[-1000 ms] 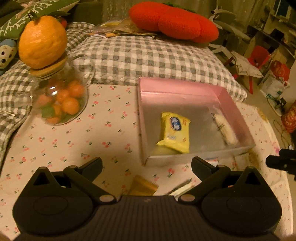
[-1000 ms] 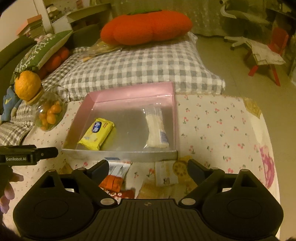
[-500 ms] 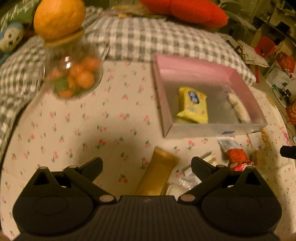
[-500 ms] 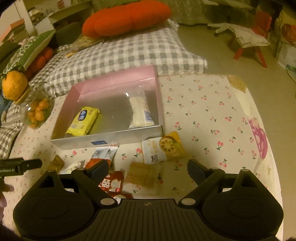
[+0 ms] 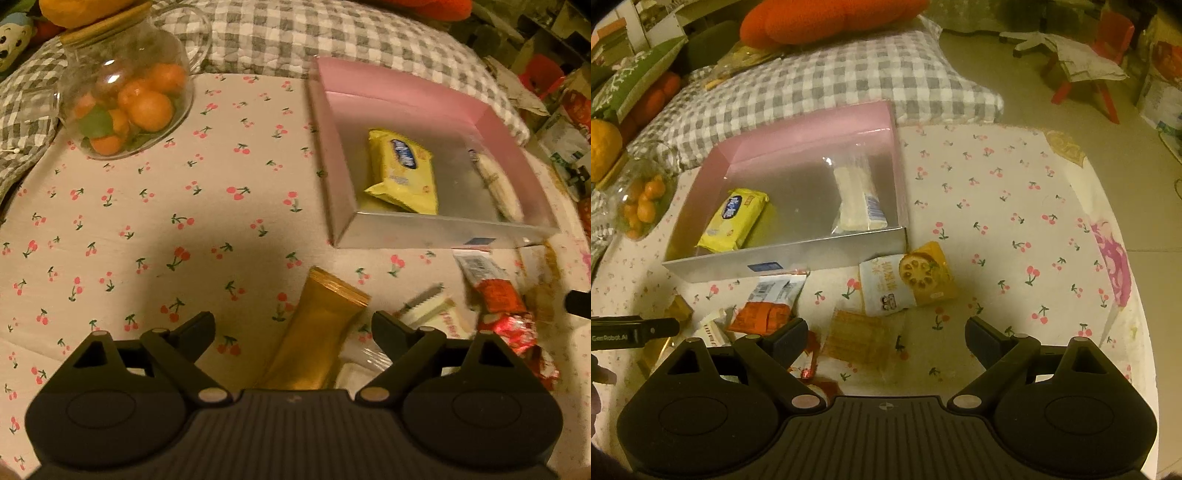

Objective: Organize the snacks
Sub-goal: 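Grasp the gold bar wrapper with the left tool while the right tool grasps the brown square pack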

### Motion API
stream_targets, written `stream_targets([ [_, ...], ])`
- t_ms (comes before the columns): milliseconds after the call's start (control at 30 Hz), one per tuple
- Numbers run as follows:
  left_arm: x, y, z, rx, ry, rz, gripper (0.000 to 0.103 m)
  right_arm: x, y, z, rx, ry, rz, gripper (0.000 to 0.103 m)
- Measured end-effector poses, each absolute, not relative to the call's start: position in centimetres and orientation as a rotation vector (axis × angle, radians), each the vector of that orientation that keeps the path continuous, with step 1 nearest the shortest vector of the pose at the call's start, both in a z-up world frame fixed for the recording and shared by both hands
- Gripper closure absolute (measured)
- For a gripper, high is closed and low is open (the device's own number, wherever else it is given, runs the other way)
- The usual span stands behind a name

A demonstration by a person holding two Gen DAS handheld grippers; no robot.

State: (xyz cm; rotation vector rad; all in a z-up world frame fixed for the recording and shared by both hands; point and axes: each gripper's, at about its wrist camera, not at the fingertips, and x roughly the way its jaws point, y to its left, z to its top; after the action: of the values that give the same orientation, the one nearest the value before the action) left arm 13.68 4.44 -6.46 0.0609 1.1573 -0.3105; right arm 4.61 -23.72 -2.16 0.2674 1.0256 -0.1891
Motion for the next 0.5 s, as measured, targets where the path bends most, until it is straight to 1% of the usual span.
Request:
stream_targets([
  [233, 14.2, 4.2, -7.2, 0.167, 1.117, -0.259, 0.015, 5.0, -23.9, -2.9, 0.263, 1.047, -0.204, 0.009],
  [367, 14.7, 5.1, -7.0, 0.146, 1.124, -0.234, 0.017, 5.0, -24.0, -3.2, 0.263, 1.053, -0.208, 0.009],
  [500, 14.7, 5.7, -6.5, 0.091, 1.153, -0.23, 0.017, 5.2, -24.3, -3.4, 0.279, 1.059, -0.215, 0.009],
])
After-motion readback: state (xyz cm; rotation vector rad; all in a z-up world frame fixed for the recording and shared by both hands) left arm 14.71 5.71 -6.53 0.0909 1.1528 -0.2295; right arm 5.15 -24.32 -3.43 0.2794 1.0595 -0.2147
